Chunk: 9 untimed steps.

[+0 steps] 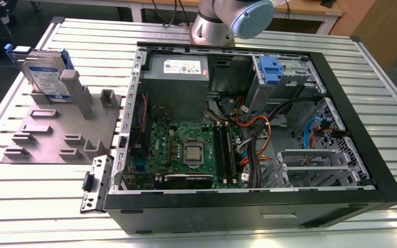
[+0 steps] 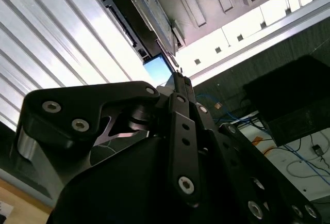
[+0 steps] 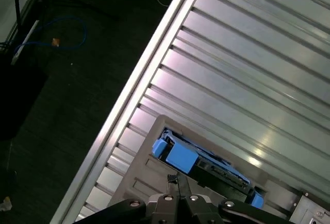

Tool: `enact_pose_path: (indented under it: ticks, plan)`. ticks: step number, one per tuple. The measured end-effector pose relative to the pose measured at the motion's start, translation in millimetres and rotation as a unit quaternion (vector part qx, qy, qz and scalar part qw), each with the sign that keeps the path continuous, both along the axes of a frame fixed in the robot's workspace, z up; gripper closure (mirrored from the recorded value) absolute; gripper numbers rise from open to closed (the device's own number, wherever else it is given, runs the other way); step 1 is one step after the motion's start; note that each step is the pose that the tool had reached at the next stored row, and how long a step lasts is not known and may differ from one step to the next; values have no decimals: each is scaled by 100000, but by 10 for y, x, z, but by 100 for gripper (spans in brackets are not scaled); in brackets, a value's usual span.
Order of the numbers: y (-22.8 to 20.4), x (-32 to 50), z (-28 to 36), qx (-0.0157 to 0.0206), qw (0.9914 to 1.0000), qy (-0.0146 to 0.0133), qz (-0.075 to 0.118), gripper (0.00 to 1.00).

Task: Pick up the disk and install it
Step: 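Pick up the disk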

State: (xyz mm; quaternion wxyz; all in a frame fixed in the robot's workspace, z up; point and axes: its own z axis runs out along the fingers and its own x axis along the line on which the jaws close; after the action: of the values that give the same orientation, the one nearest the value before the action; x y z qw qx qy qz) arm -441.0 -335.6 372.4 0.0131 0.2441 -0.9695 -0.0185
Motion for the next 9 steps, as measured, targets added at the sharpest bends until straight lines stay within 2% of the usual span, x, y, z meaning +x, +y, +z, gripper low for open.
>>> enact_pose_path:
  ticks: [2,9]
  plan:
    - [0,0,1,1,99998,4,688,89]
    - [0,0,0,-1,99995,4,987,89]
